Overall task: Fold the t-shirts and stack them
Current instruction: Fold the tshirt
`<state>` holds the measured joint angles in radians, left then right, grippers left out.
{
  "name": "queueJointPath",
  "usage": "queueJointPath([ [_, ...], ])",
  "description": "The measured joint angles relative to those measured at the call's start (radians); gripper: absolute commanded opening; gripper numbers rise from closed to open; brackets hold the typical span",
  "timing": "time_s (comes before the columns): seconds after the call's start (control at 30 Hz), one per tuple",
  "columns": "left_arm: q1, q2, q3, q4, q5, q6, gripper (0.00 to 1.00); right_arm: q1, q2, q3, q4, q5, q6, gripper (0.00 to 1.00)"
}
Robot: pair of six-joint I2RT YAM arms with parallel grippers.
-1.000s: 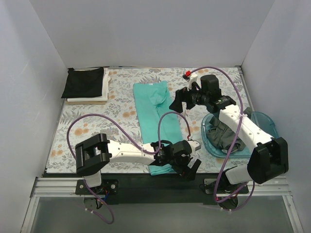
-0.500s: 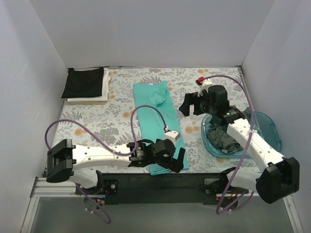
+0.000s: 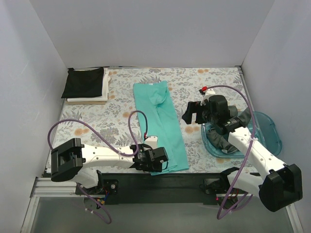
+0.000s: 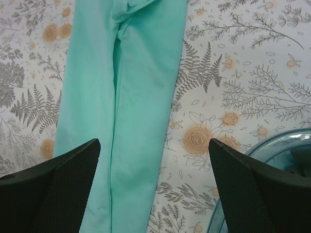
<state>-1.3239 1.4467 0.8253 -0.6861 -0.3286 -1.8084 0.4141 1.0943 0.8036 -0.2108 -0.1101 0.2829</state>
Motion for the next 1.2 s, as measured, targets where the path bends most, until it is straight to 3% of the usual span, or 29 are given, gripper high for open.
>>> queueJointPath([
  [0.17,0.0,0.023,-0.008,-0.021,0.015,-0.027,0.51,-0.001,-0.006,-0.028,-0.004,0.024,0.011,0.98],
  [0.53,0.0,0.019,-0.041,-0.018,0.069,-0.074,0.0,0.0,-0.031,-0.05,-0.039,0.089,0.029,0.91],
  [0.8,0.0,-0.003,-0.06,-0.048,0.1,-0.114,0.0,0.084,-0.103,-0.11,-0.106,0.055,0.027,0.91],
  [1.2,0.0,-0.12,-0.111,-0.08,0.131,-0.153,0.0,0.523,-0.177,-0.29,-0.23,0.029,0.087,0.82],
])
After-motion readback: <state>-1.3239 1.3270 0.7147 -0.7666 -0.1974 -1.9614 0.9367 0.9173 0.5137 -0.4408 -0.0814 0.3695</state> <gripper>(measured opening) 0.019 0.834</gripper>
